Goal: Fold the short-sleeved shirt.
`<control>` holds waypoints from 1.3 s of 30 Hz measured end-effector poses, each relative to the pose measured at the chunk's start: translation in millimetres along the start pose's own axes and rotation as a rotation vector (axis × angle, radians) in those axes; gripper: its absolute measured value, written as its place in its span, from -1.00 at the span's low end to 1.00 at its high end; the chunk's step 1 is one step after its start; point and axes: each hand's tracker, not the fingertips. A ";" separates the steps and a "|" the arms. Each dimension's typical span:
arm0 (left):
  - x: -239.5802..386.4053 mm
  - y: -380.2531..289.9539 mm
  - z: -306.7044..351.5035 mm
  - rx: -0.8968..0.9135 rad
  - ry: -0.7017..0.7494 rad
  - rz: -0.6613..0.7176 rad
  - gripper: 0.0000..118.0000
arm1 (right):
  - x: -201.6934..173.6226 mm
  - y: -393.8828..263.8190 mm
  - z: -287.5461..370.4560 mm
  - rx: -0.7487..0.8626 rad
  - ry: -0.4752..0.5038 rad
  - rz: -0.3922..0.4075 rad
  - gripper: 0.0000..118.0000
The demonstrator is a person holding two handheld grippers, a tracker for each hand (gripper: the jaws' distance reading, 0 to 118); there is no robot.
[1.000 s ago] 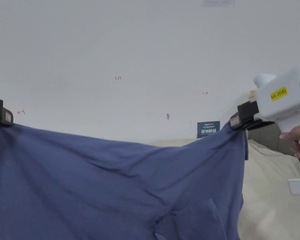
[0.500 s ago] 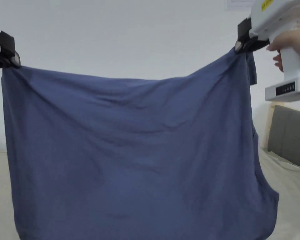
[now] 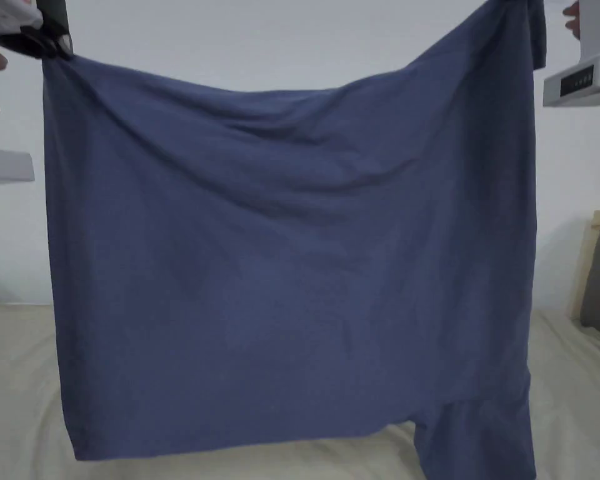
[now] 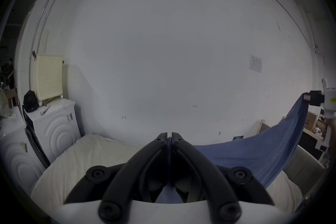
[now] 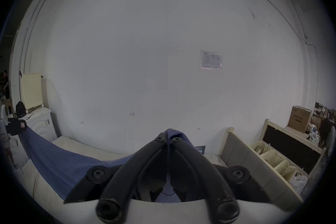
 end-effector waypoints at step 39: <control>15.2 -415.1 268.2 -0.560 -0.230 0.002 -0.95 | 116.9 -494.9 296.2 -0.571 0.312 -0.137 -1.00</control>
